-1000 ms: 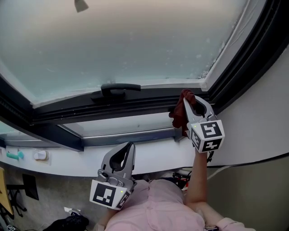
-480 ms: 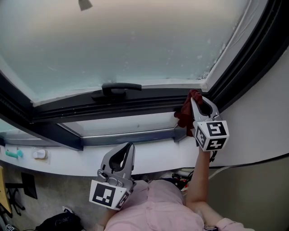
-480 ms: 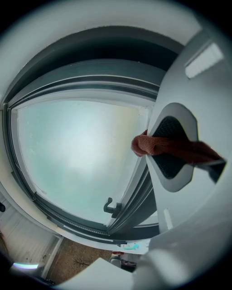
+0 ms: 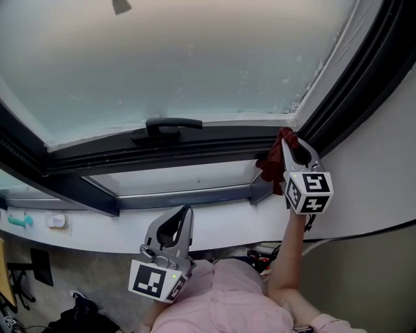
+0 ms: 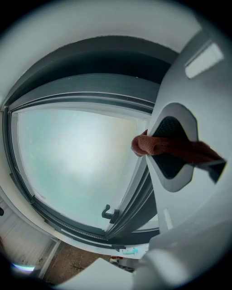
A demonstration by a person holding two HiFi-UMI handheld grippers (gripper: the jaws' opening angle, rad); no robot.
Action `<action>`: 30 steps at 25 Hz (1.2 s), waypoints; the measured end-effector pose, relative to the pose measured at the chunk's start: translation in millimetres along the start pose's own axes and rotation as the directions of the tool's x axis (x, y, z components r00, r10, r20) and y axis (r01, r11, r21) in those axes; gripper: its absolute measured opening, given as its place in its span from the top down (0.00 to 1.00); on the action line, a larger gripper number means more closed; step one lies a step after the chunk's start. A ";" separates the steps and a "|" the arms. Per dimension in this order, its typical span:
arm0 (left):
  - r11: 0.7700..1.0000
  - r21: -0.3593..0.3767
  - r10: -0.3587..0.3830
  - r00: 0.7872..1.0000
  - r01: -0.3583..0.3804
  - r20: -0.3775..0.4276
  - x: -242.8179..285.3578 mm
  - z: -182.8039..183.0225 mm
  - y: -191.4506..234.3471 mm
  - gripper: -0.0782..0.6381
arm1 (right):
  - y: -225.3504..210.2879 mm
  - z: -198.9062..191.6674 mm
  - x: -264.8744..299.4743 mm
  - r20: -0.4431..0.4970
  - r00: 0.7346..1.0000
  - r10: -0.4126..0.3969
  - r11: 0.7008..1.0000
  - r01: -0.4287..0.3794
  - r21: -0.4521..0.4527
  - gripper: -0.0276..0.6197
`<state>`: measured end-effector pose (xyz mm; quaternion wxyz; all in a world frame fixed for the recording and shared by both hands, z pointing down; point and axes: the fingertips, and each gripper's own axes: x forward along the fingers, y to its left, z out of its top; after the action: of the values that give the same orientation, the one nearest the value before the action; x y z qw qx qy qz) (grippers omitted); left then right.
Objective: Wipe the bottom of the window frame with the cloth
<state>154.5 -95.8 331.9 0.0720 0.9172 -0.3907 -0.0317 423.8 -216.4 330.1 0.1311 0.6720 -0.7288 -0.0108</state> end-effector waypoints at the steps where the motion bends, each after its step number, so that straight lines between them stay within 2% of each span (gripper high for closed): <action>1: 1.000 -0.001 0.001 1.000 -0.001 0.001 -0.2 -0.1 -0.5 0.89 | -1.9 -0.5 -0.3 0.000 1.000 -0.004 1.000 0.004 -0.001 0.86; 8: 1.000 -0.002 0.017 1.000 -0.017 0.007 -4.2 -0.2 -2.5 0.89 | -14.2 -3.0 -3.5 -0.012 0.999 -0.051 0.998 0.051 -0.024 0.86; 19: 0.999 -0.010 0.044 0.999 -0.044 0.005 -17.3 -6.0 -5.5 0.89 | -21.0 -4.3 -4.2 -0.032 0.993 -0.116 0.985 0.111 -0.130 0.87; 25: 0.998 -0.022 0.056 0.998 -0.056 0.002 -32.8 -8.7 -3.2 0.89 | -13.5 1.5 -6.1 -0.079 0.978 -0.194 0.949 0.166 -0.269 0.87; 27: 0.998 -0.024 0.060 0.998 -0.060 -0.003 -39.7 -10.1 -1.0 0.89 | -4.2 5.9 -13.2 -0.058 0.984 -0.169 0.963 0.153 -0.220 0.86; 30: 0.997 -0.028 0.073 0.997 -0.073 -0.018 -51.6 -12.8 7.0 0.89 | 26.5 15.0 -26.9 0.032 0.998 -0.057 0.997 0.058 -0.050 0.86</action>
<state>115.2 -62.0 345.7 0.0896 0.9013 -0.4229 -0.0271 396.5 -189.8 315.9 0.1367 0.6888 -0.7106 -0.0435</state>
